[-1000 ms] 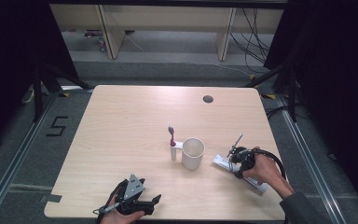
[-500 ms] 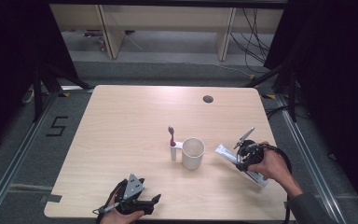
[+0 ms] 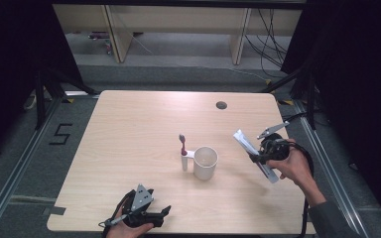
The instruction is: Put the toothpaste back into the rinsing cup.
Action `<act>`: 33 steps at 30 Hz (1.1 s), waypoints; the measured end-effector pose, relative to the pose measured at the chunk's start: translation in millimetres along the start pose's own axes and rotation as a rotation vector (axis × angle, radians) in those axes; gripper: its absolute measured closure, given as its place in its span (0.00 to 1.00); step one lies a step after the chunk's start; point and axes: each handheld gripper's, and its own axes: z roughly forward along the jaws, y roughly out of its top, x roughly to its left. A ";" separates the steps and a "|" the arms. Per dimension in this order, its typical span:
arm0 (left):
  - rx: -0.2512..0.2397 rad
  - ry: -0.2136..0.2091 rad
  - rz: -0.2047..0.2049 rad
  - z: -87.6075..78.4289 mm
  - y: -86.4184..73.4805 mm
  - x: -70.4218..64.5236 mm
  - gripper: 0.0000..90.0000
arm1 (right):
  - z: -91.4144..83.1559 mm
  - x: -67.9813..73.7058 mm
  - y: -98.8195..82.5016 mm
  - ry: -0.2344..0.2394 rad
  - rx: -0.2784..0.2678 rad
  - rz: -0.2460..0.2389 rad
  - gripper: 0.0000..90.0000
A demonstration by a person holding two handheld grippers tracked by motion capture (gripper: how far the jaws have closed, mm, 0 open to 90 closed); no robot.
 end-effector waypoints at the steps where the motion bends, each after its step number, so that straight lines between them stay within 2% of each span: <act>1: 0.002 0.000 0.004 -0.4 0.1 0.4 0.22 | -2.1 -2.6 2.7 0.017 -0.027 -0.032 0.85; 2: -0.002 0.001 0.001 -0.2 0.2 0.4 0.22 | -3.7 -3.1 5.3 0.005 -0.054 -0.039 0.85; 3: -0.010 0.006 -0.010 0.2 0.3 -0.2 0.22 | -7.2 -4.0 9.2 0.012 -0.115 -0.049 0.85; 4: -0.010 0.006 -0.010 0.2 0.3 -0.2 0.22 | -7.2 -4.0 9.2 0.012 -0.115 -0.049 0.85; 5: 0.007 0.009 0.012 -1.0 0.3 1.5 0.22 | -8.1 -3.3 10.9 0.022 -0.133 -0.043 0.85; 6: 0.001 -0.001 0.006 -1.0 0.3 0.9 0.22 | -9.8 -2.3 13.9 0.013 -0.173 -0.043 0.85; 7: -0.001 0.004 0.004 -0.5 0.4 1.0 0.22 | -11.6 -2.8 16.3 0.012 -0.189 -0.054 0.85; 8: -0.017 0.004 -0.015 0.8 0.4 -0.5 0.22 | -12.4 -2.6 18.6 0.009 -0.217 -0.053 0.85; 9: -0.011 0.004 -0.006 0.1 0.5 0.0 0.22 | -15.1 -2.9 23.1 0.009 -0.258 -0.049 0.85; 10: -0.005 -0.003 0.006 -0.7 0.5 0.8 0.22 | -15.2 -0.2 24.7 0.020 -0.270 -0.011 0.85; 11: -0.020 -0.001 -0.008 0.3 0.4 -0.1 0.22 | -16.4 0.2 26.8 0.027 -0.279 -0.005 0.85; 12: -0.020 -0.001 -0.008 0.3 0.4 -0.1 0.22 | -16.4 0.2 26.8 0.027 -0.279 -0.005 0.85; 13: -0.024 0.001 -0.018 0.9 0.5 -0.1 0.22 | -17.0 0.9 30.7 0.022 -0.323 -0.008 0.85; 14: -0.020 0.002 -0.018 0.3 0.6 -0.2 0.22 | -17.0 1.3 33.0 0.028 -0.339 -0.009 0.85; 16: -0.023 0.000 -0.016 0.5 0.3 0.0 0.22 | -16.2 2.0 35.0 0.041 -0.350 -0.009 0.85; 17: -0.010 0.007 0.009 -0.4 0.9 2.1 0.22 | -14.9 6.2 39.1 0.049 -0.374 -0.006 0.85; 18: -0.010 0.007 0.009 -0.4 0.9 2.1 0.22 | -14.9 6.2 39.1 0.049 -0.374 -0.006 0.85; 19: -0.019 0.001 -0.008 0.0 1.0 1.1 0.22 | -11.9 8.3 42.2 0.052 -0.419 -0.010 0.85; 21: -0.013 0.005 0.000 -1.3 1.0 1.4 0.22 | -11.4 10.7 43.5 0.069 -0.418 0.009 0.85; 22: -0.011 0.007 0.000 -1.7 1.0 1.2 0.22 | -10.9 11.5 45.7 0.059 -0.428 -0.020 0.85; 23: -0.021 -0.001 -0.002 -0.7 0.8 1.6 0.22 | -10.4 15.8 46.4 0.073 -0.436 0.010 0.85; 24: -0.020 0.001 -0.005 -0.6 0.8 1.6 0.22 | -11.4 18.1 47.8 0.070 -0.450 -0.007 0.85; 25: -0.018 0.004 -0.004 -0.9 0.8 1.8 0.22 | -10.9 21.1 49.0 0.107 -0.461 0.003 0.85; 26: -0.021 0.005 -0.008 -1.0 0.7 1.4 0.22 | -8.6 22.0 50.7 0.127 -0.490 -0.009 0.85; 27: -0.019 0.002 -0.004 -1.3 1.0 1.5 0.22 | -9.5 26.2 51.6 0.134 -0.488 0.010 0.85; 28: -0.022 0.003 -0.008 -1.3 1.1 1.1 0.22 | -8.0 26.9 53.0 0.111 -0.511 -0.025 0.85; 29: -0.014 0.004 0.001 -1.7 1.4 1.8 0.22 | -7.1 30.4 53.8 0.122 -0.527 -0.016 0.85; 30: -0.022 0.004 -0.009 -1.6 1.1 1.0 0.22 | -5.1 35.3 55.4 0.159 -0.544 0.000 0.85; 32: -0.021 0.002 -0.008 -1.9 1.1 1.1 0.22 | -4.7 37.7 55.7 0.159 -0.550 0.005 0.85; 33: -0.018 0.004 -0.005 -2.0 1.2 1.6 0.22 | -3.3 39.2 58.1 0.160 -0.569 -0.014 0.85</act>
